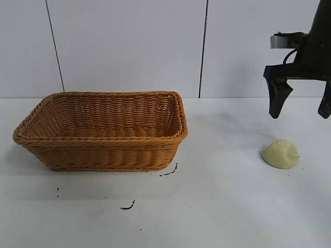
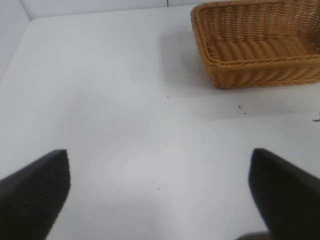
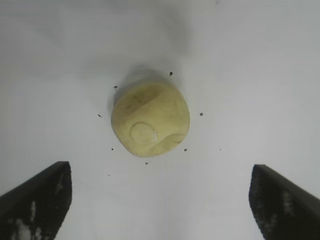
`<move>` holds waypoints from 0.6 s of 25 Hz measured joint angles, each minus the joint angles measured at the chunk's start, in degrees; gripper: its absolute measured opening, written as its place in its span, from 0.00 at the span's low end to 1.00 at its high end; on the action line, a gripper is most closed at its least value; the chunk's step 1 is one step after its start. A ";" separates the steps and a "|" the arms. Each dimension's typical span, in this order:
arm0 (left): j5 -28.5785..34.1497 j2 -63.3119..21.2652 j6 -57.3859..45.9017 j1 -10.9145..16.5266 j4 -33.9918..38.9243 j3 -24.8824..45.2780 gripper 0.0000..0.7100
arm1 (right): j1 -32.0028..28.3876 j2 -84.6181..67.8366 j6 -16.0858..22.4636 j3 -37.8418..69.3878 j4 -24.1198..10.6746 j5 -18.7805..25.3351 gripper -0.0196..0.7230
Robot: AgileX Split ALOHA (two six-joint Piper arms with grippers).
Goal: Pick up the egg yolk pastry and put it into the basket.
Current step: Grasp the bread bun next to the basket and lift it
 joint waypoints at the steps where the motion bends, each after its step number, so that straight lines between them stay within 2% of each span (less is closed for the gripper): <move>1: 0.00 0.00 0.00 0.00 0.00 0.00 0.98 | 0.00 0.38 0.00 0.00 0.00 0.00 0.95; 9: 0.00 0.00 0.00 0.00 0.00 0.00 0.98 | 0.00 4.92 -0.18 0.00 0.80 -0.53 0.95; 15: 0.00 0.00 0.00 0.00 0.00 0.00 0.98 | 0.00 8.21 -0.18 0.00 0.87 -4.58 0.95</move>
